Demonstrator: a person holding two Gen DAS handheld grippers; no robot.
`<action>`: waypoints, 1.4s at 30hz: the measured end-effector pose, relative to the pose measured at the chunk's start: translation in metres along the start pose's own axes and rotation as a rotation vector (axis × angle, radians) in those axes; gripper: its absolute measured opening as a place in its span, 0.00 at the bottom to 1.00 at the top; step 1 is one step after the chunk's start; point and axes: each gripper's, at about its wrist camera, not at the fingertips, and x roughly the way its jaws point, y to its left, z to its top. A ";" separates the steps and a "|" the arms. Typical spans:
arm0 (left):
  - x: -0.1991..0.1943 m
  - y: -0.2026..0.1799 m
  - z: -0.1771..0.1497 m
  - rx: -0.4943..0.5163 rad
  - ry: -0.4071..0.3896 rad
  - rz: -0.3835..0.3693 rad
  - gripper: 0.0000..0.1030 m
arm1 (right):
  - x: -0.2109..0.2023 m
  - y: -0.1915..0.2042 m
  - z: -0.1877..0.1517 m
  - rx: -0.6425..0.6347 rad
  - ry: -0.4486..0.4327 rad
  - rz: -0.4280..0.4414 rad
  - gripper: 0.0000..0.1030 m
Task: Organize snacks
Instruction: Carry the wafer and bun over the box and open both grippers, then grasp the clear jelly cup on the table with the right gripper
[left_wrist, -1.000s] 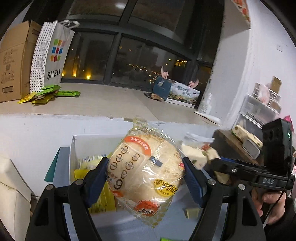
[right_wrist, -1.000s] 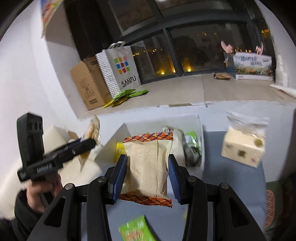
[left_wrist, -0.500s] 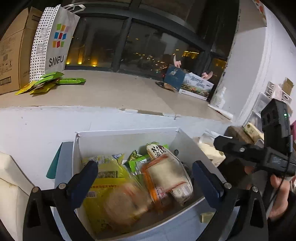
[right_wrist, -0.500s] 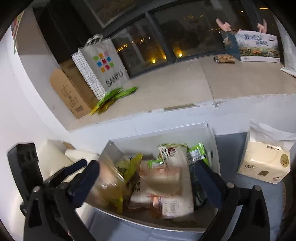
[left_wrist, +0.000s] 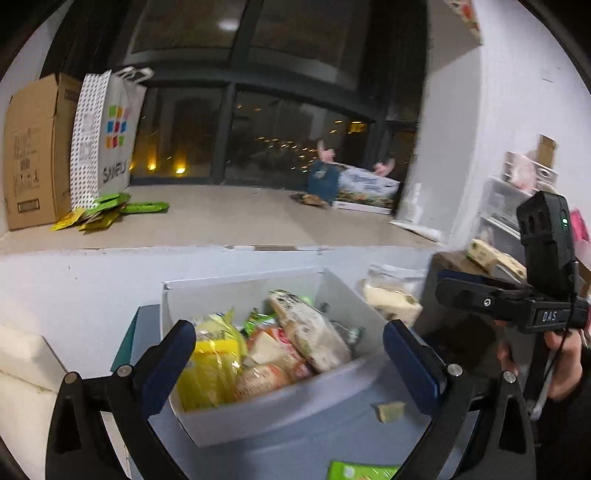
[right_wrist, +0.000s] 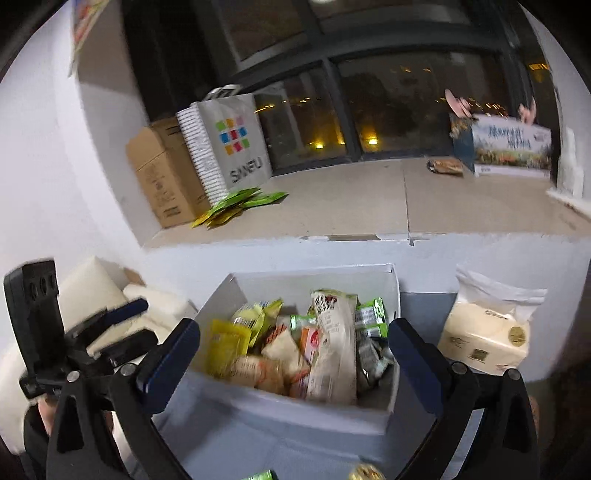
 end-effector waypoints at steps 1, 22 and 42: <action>-0.008 -0.005 -0.004 0.005 -0.005 0.000 1.00 | -0.009 0.004 -0.004 -0.023 0.000 0.007 1.00; -0.085 -0.064 -0.121 0.023 0.067 -0.050 1.00 | -0.104 0.003 -0.186 -0.063 0.053 -0.140 1.00; -0.072 -0.059 -0.155 0.016 0.169 -0.036 1.00 | 0.062 -0.043 -0.178 -0.045 0.312 -0.263 0.96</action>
